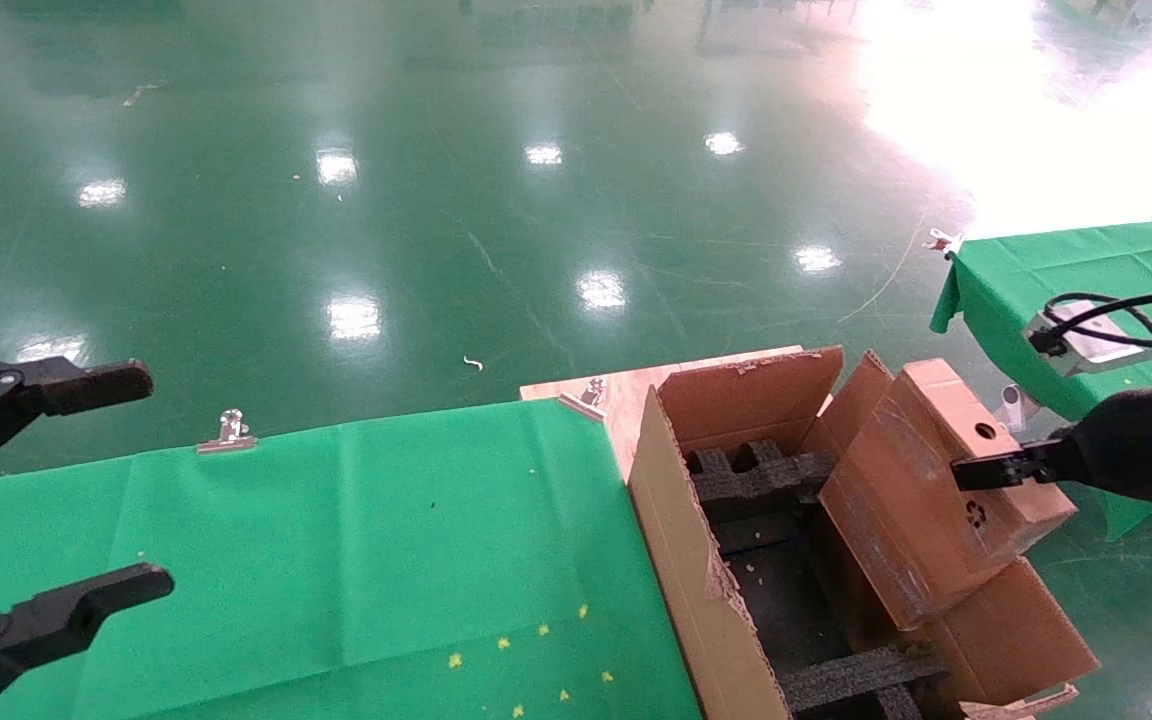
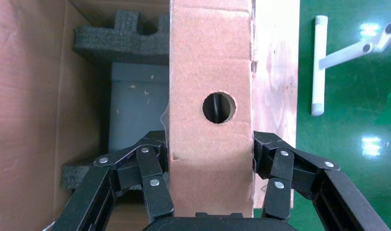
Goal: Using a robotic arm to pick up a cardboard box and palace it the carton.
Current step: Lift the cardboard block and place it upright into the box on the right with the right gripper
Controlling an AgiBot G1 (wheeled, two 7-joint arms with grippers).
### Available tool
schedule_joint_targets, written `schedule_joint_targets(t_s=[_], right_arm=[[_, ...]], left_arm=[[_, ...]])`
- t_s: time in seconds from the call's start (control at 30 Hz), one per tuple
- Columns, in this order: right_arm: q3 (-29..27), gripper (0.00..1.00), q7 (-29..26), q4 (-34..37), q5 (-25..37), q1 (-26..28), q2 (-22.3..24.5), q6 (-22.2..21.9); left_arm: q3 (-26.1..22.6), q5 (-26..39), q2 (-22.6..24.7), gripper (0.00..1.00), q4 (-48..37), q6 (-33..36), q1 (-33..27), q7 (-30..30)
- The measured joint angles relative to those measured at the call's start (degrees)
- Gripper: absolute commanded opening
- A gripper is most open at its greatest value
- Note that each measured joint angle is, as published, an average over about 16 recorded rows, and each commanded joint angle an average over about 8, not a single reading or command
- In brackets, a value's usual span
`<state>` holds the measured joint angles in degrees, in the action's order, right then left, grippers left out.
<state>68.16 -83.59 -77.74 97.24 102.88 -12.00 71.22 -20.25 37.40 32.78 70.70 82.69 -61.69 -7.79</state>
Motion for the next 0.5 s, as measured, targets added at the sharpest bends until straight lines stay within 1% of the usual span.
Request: schedule_joint_targets(t_s=[0.3, 0.5], right_arm=[[0.61, 0.00, -2.37, 0.50, 1.72, -0.94, -0.88, -1.85], [1.37, 0.00, -5.48, 0.58, 4.47, -2.01, -2.10, -3.74]], left_arm=[[0.00, 0.00, 0.00, 1.00, -0.01, -0.01, 0.01, 0.00], [0.00, -0.01, 0.00, 1.00, -0.01, -0.01, 0.01, 0.00]])
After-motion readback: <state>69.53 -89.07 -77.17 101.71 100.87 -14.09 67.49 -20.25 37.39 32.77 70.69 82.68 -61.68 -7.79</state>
